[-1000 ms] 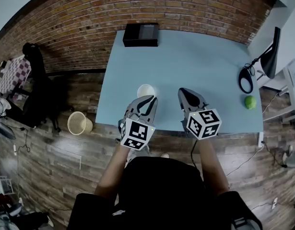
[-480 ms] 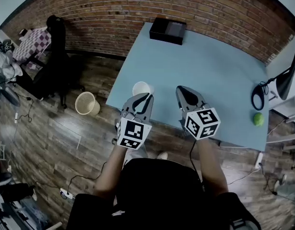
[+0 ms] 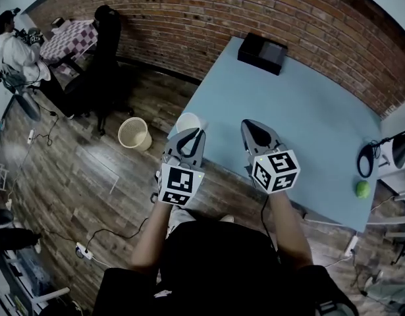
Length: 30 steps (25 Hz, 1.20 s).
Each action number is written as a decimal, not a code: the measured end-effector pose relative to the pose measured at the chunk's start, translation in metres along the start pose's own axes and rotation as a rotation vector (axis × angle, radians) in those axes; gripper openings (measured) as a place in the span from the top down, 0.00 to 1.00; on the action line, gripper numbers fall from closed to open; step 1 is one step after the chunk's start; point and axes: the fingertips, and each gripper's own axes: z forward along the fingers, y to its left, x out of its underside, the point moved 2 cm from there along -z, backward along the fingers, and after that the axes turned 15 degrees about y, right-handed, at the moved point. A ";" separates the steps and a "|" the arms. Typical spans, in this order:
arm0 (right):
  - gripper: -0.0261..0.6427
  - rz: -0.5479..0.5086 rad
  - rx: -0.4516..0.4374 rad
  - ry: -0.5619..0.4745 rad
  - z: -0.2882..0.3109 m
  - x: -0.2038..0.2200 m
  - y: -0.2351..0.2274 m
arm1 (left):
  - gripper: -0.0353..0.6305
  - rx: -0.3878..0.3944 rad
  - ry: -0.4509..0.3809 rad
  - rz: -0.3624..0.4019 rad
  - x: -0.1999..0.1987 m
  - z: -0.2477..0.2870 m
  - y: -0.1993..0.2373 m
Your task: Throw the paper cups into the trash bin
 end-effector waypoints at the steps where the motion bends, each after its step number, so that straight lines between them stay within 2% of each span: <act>1: 0.95 -0.010 -0.013 0.002 0.008 -0.004 0.009 | 0.90 -0.018 0.003 0.016 0.004 -0.003 0.008; 3: 0.95 -0.032 -0.041 0.004 0.024 -0.011 0.029 | 0.90 -0.048 0.006 0.020 0.012 -0.012 0.028; 7: 0.95 -0.069 -0.083 0.010 0.060 -0.026 0.067 | 0.90 -0.089 0.006 -0.028 0.031 -0.031 0.072; 15: 0.95 -0.107 -0.153 0.023 0.128 -0.053 0.137 | 0.90 -0.143 0.025 -0.065 0.069 -0.058 0.155; 23: 0.95 -0.141 -0.209 0.039 0.190 -0.074 0.208 | 0.90 -0.181 0.034 -0.116 0.108 -0.087 0.233; 30: 0.95 -0.150 -0.252 0.017 0.228 -0.086 0.266 | 0.90 -0.192 0.038 -0.136 0.145 -0.112 0.285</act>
